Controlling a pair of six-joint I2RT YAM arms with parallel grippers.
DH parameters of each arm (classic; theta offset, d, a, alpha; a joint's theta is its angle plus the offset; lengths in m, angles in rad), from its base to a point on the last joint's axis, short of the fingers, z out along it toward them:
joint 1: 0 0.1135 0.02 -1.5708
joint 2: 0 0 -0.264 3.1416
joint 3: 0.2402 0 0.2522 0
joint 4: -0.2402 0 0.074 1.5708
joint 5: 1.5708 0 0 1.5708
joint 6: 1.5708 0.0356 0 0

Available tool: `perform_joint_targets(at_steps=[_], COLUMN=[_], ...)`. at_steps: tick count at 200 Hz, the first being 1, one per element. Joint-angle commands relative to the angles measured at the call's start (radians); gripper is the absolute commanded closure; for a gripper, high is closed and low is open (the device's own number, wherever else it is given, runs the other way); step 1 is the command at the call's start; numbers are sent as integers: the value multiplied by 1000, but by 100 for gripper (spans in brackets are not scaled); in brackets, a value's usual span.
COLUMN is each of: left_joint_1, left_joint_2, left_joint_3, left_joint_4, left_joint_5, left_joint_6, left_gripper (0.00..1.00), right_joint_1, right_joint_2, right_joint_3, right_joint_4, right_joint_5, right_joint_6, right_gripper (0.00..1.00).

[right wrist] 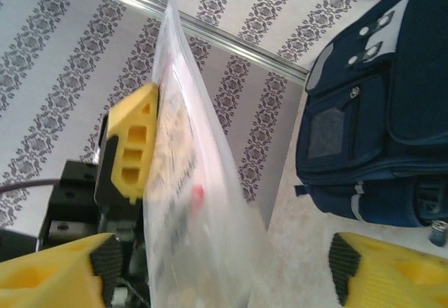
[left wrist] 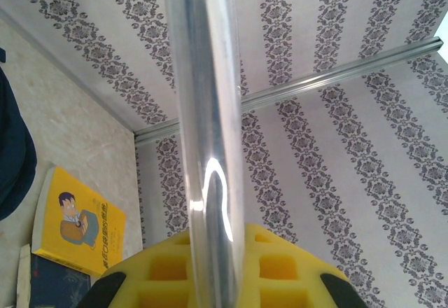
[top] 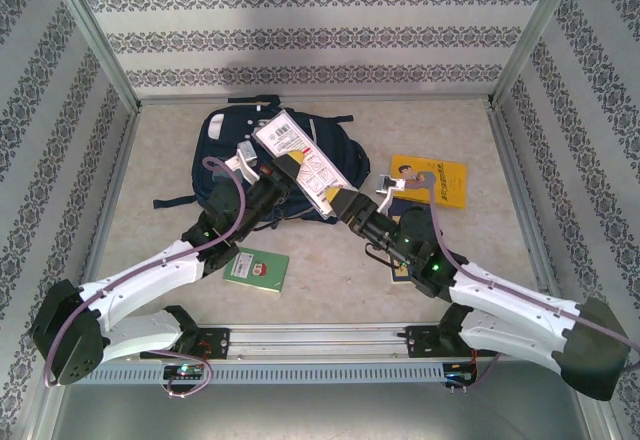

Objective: Pack the student bag

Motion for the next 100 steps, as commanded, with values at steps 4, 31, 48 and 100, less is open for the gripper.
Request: perform_joint_targets(at_steps=[4,31,48,100], left_joint_1=[-22,-34,-38,-39], left_joint_2=[-6,-5,1,-6], left_joint_3=[-6,-16,-17,14], left_joint_4=[77,70,65,-50], left_joint_5=[-23,-32,-34,-26], left_joint_6=[-30,-29,-30,63], left_gripper=[100,100,100,51], right_joint_1=[11,11,11,-12], right_joint_2=[47,72,89,-2], right_joint_3=[54,47,45,-4], right_joint_4=[156,189,219,137], right_joint_5=[17,62,56,111], right_joint_6=[-3,2,8,-22], right_gripper=[34,57,72,94])
